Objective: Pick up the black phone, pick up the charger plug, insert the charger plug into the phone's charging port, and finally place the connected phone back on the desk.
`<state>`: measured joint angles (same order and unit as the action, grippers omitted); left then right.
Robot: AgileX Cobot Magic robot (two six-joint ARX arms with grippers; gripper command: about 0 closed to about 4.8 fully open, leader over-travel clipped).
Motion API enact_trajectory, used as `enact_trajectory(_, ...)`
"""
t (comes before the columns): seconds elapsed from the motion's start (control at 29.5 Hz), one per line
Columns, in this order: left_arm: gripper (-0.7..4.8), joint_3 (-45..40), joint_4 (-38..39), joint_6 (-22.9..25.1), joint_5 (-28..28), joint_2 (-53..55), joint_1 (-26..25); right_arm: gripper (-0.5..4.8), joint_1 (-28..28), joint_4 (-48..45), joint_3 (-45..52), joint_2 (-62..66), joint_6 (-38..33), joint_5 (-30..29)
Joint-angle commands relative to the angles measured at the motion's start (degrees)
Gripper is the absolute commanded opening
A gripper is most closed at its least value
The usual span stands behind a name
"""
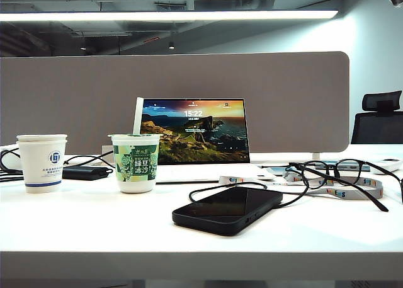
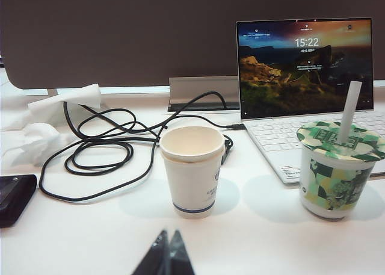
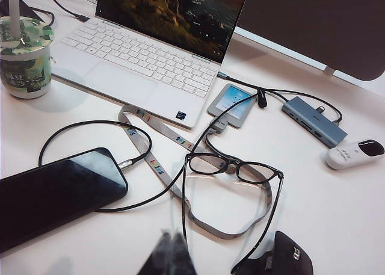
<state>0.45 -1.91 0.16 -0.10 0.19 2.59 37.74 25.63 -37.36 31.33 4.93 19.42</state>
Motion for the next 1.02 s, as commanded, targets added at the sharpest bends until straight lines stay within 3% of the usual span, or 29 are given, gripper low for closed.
enact_trajectory(0.03, -0.05, -0.02, -0.31, -0.15, 0.11, 0.02, 0.04, 0.04, 0.04, -0.50, -0.15, -0.09, -0.31, -0.07)
enact_trajectory(0.61, -0.05, -0.02, -0.31, -0.15, 0.13, 0.02, 0.04, 0.04, -0.59, -0.61, 0.44, -0.42, -0.28, -0.02)
enact_trajectory(0.81, -0.05, -0.02, -0.31, -0.15, 0.13, 0.02, 0.04, 0.04, -7.10, -4.09, 7.72, -5.99, -0.26, -1.22)
enact_trajectory(1.02, -0.05, -0.02, -0.31, -0.15, 0.13, 0.02, 0.04, 0.04, -15.08, -15.58, 19.58, -14.69, -0.31, -10.27)
